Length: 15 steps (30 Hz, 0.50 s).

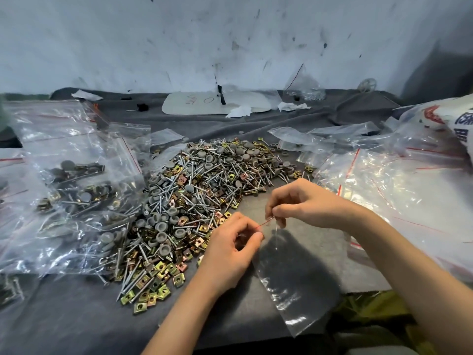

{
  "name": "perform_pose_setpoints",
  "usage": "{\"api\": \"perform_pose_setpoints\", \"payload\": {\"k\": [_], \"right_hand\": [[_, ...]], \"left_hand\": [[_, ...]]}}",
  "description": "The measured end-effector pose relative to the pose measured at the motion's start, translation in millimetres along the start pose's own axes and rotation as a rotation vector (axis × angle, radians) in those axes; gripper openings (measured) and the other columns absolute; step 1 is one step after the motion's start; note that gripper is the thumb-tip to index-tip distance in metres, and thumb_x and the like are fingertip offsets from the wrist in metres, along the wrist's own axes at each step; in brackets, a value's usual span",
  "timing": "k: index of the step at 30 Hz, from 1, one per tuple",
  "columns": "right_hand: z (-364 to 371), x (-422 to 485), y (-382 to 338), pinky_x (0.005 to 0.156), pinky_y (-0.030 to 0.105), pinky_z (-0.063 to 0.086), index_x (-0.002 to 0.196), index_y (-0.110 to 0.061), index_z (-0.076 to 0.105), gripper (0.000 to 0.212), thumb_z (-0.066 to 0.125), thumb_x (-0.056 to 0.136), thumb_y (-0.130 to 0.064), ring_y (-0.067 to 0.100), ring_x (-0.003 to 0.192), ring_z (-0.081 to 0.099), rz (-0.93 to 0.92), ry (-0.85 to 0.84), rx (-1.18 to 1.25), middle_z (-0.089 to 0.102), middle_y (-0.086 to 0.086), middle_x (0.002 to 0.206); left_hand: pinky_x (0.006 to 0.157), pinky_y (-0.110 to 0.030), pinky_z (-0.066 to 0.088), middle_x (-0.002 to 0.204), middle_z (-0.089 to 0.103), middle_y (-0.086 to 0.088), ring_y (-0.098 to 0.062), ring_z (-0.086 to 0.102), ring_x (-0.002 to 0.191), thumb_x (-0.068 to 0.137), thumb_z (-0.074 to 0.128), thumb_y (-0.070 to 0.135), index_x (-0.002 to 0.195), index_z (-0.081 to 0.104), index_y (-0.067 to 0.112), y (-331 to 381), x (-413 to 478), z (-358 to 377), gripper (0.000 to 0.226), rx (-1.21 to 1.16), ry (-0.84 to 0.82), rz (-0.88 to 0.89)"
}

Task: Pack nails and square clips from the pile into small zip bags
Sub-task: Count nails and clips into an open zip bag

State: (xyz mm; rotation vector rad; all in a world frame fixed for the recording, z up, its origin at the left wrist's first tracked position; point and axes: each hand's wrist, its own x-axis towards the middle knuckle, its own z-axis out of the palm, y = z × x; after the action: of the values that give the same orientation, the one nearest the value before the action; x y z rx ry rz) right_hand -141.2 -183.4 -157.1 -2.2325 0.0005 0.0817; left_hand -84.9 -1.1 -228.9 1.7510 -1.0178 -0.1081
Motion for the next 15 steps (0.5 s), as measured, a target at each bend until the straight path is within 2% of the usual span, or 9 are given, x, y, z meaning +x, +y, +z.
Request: {"api": "perform_pose_setpoints", "payload": {"k": [2,4,8,10,13,14,15], "right_hand": [[-3,-4,3,0.072,0.025,0.044,0.08,-0.015,0.068,0.019,0.054,0.087,-0.004,0.014,0.064,0.059,-0.018,-0.026,0.073,0.065,0.006,0.067],[-4,-6,4,0.07,0.022,0.044,0.081,-0.009,0.067,0.015,0.051,0.083,-0.008,0.015,0.061,0.058,-0.036,-0.06,0.129,0.062,0.008,0.067],[-2,-7,6,0.065,0.027,0.047,0.087,-0.005,0.06,0.009,0.051,0.087,-0.005,0.018,0.06,0.057,-0.021,-0.098,0.2,0.06,0.006,0.065],[1,-7,4,0.065,0.029,0.047,0.086,-0.01,0.06,0.008,0.054,0.091,-0.01,0.017,0.063,0.058,-0.02,-0.1,0.155,0.062,0.003,0.067],[3,-1,4,0.071,0.029,0.049,0.089,-0.025,0.066,0.024,0.055,0.086,-0.046,0.013,0.074,0.057,-0.043,0.087,-0.031,0.061,-0.007,0.086],[4,4,6,0.075,0.028,0.049,0.092,-0.027,0.068,0.026,0.054,0.086,-0.048,0.012,0.08,0.057,-0.051,0.193,-0.038,0.059,-0.009,0.091],[4,10,10,0.078,0.028,0.048,0.094,-0.025,0.068,0.022,0.055,0.089,-0.043,0.012,0.084,0.058,-0.052,0.3,-0.016,0.059,-0.007,0.094]], "left_hand": [[0.07,-0.009,0.04,0.085,0.056,0.002,-0.007,0.057,0.08,0.088,0.058,0.017,0.081,0.062,0.011,1,-1,1,0.011,-0.02,0.025,0.005],[0.069,-0.012,0.042,0.085,0.056,0.0,-0.01,0.06,0.082,0.086,0.054,0.019,0.081,0.059,0.014,2,-1,1,0.009,-0.05,0.062,0.011],[0.081,-0.039,0.052,0.087,0.056,-0.005,-0.024,0.062,0.087,0.087,0.047,0.015,0.084,0.055,0.016,2,-2,0,0.009,-0.14,0.059,0.007],[0.081,-0.047,0.051,0.088,0.055,-0.006,-0.025,0.06,0.087,0.087,0.046,0.015,0.086,0.056,0.013,1,-2,0,0.011,-0.121,0.067,0.041],[0.079,-0.046,0.047,0.088,0.054,-0.005,-0.023,0.055,0.086,0.087,0.045,0.013,0.087,0.056,0.01,2,-2,0,0.011,-0.074,0.086,0.093],[0.078,-0.045,0.046,0.088,0.054,-0.006,-0.023,0.054,0.085,0.087,0.045,0.012,0.088,0.056,0.009,2,-1,1,0.011,-0.065,0.104,0.098],[0.078,-0.045,0.046,0.088,0.055,-0.008,-0.024,0.054,0.085,0.086,0.045,0.011,0.088,0.056,0.007,2,-1,1,0.012,-0.064,0.127,0.091]]}}
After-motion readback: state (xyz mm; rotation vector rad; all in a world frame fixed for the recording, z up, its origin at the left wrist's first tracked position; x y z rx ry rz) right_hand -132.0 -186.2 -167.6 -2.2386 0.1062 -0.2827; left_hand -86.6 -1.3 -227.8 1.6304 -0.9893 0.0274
